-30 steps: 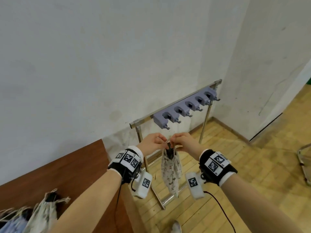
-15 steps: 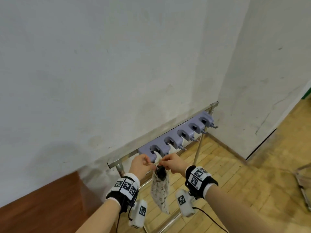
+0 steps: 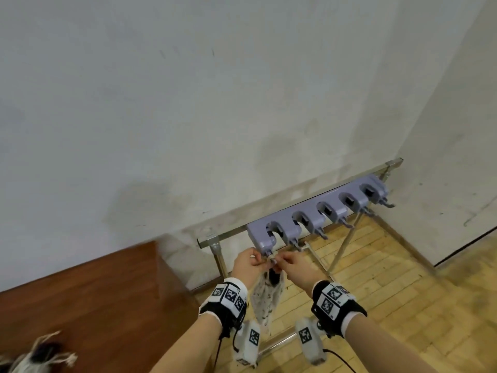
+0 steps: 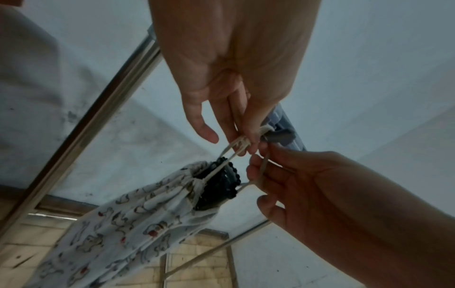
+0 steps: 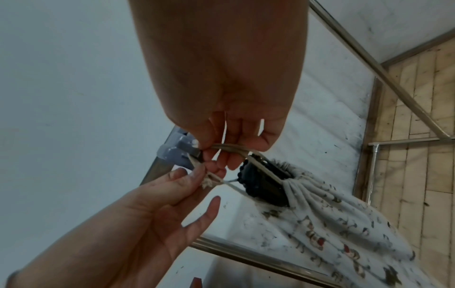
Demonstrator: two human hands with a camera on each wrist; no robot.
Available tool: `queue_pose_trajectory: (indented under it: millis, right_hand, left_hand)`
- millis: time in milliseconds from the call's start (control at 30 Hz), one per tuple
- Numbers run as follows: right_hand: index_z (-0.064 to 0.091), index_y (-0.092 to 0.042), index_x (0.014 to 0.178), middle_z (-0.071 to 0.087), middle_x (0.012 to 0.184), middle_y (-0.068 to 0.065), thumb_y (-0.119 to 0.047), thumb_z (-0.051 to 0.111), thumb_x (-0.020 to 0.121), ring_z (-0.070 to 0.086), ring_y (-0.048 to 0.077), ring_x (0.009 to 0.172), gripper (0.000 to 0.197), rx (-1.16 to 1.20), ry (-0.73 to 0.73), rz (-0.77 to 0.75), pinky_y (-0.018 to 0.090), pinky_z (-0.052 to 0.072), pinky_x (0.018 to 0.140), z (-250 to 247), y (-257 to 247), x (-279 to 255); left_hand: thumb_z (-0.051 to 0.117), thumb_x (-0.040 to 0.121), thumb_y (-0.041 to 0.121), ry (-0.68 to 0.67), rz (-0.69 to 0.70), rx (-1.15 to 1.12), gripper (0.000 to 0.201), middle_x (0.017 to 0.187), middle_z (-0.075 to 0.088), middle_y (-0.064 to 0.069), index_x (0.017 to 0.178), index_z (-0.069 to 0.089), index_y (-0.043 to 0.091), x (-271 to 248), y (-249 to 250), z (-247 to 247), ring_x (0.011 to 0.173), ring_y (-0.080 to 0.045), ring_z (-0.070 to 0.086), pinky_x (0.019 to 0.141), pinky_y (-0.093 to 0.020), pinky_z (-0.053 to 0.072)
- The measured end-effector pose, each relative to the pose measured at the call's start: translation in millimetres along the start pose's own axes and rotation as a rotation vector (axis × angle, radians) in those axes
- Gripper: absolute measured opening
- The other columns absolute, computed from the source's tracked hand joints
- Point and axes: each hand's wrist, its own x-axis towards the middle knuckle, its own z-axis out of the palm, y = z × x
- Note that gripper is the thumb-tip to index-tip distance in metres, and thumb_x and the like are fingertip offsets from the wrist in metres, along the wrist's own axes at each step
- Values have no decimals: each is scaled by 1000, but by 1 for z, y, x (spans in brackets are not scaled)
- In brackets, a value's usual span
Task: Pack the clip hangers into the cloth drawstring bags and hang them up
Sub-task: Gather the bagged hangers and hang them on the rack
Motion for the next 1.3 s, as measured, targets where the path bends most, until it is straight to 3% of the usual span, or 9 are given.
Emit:
queue_pose_trajectory:
  millis: [67, 167, 333, 433, 600, 700, 833, 1033, 1300]
  right_hand:
    - [65, -2, 99, 67, 91, 5, -14, 54, 97, 62, 10, 83, 17, 53, 39, 24, 13, 46, 69, 1, 9, 0]
    - [66, -8, 105, 69, 102, 5, -19, 58, 95, 62, 20, 100, 17, 358, 142, 110, 32, 48, 83, 0, 12, -9]
    - [63, -12, 81, 61, 74, 5, -13, 57, 92, 52, 16, 65, 13, 666, 229, 93, 26, 41, 61, 3, -9, -31]
    - [59, -15, 72, 54, 60, -3, -11, 53, 92, 41, 10, 52, 22, 664, 232, -43, 17, 33, 45, 23, -37, -44]
    - [61, -14, 74, 55, 58, -3, -9, 54, 91, 43, 9, 50, 19, 561, -82, -147, 18, 33, 47, 104, -73, -75]
    - [62, -14, 76, 55, 63, 0, -12, 56, 92, 45, 10, 53, 18, 440, -299, -74, 19, 33, 48, 165, -81, -97]
    - [62, -11, 76, 54, 60, 1, -12, 54, 93, 42, 7, 44, 18, 368, -428, 69, 18, 29, 41, 241, -81, -121]
    - [58, -10, 72, 50, 62, 3, -12, 52, 91, 38, 10, 46, 20, 404, -441, 207, 19, 27, 40, 345, -91, -135]
    - [56, -12, 74, 50, 61, -1, -15, 49, 90, 40, 7, 40, 18, 446, -326, 418, 16, 31, 35, 440, -79, -147]
  left_hand:
    - [82, 63, 34, -3, -14, -41, 38, 78, 74, -13, 71, 48, 19, -5, -2, -2, 85, -29, 71, 86, -48, 55]
    - [74, 79, 7, 68, -45, -111, 23, 94, 71, -11, 77, 52, 14, -28, 17, -19, 90, -24, 67, 89, -39, 54]
    - [59, 88, -5, 263, -143, -351, 19, 80, 67, -8, 79, 53, 10, -80, 26, -65, 58, -8, 66, 53, -18, 49]
    - [58, 88, -7, 385, -160, -389, 22, 69, 67, -3, 77, 54, 12, -125, 20, -90, 54, -7, 64, 62, -23, 51]
    - [53, 91, -3, 519, -214, -581, 16, 80, 66, -9, 83, 55, 11, -222, -7, -131, 64, -16, 65, 59, -21, 52]
    - [53, 92, 0, 597, -176, -689, 12, 83, 68, -7, 89, 57, 11, -277, -28, -160, 74, -18, 67, 69, -26, 52]
    - [51, 94, 2, 696, -219, -677, 13, 81, 66, -3, 88, 54, 14, -331, -65, -204, 69, -13, 65, 63, -22, 49]
    - [51, 96, 3, 742, -301, -675, 12, 82, 65, -8, 88, 54, 11, -389, -122, -294, 66, -15, 64, 51, -21, 47]
    - [49, 95, 1, 678, -409, -580, 7, 78, 63, -8, 97, 54, 6, -418, -190, -408, 65, -17, 61, 52, -21, 46]
